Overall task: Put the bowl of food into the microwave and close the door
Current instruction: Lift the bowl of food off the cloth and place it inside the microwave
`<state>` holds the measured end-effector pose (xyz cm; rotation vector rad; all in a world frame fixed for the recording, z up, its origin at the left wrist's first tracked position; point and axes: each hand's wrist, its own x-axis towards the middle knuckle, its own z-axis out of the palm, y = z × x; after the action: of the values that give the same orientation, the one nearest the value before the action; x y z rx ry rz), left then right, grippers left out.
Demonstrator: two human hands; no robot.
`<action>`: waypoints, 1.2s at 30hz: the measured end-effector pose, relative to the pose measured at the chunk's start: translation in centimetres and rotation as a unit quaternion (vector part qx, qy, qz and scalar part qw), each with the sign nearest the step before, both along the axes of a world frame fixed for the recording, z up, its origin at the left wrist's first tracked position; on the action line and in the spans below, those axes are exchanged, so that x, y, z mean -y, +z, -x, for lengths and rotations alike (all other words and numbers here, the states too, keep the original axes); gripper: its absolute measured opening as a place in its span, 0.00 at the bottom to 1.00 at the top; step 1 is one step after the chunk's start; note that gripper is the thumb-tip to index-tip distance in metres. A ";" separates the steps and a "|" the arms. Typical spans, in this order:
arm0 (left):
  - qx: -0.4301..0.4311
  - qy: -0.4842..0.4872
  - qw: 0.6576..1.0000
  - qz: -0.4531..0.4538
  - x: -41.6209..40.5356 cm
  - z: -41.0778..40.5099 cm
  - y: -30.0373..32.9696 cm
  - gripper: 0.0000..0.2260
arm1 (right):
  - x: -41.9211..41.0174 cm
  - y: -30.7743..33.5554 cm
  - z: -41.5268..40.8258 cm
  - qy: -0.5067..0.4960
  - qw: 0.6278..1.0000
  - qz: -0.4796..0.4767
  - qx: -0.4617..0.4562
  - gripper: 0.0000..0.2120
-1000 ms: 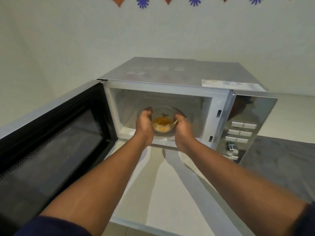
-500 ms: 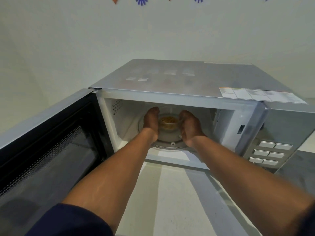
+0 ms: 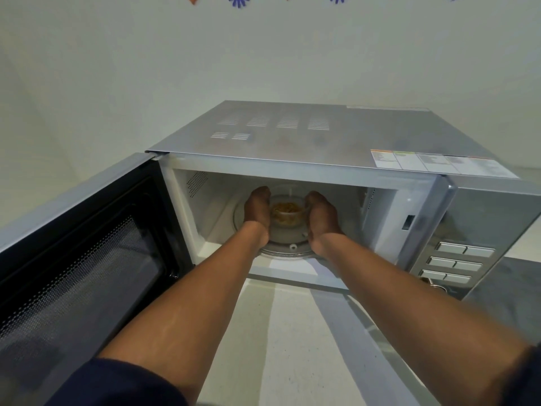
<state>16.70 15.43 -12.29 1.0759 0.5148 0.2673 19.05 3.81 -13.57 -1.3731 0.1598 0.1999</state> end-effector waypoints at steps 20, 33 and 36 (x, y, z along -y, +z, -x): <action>-0.009 0.076 0.789 -0.610 1.5 8.6 2.2 0.11 | 2.3 2.2 8.3 0.017 0.967 0.190 0.169 0.27; -0.041 0.128 0.517 -0.845 2.2 18.1 10.1 0.06 | 8.7 10.7 17.3 0.030 0.713 0.464 0.526 0.20; -0.112 0.090 0.497 -0.856 1.6 19.7 11.7 0.12 | 10.1 12.2 17.9 0.008 0.653 0.512 0.558 0.19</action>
<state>-2.96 13.80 -0.55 3.0924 0.4914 0.9373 1.13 -6.31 -1.34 -2.3739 -0.9325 -0.8979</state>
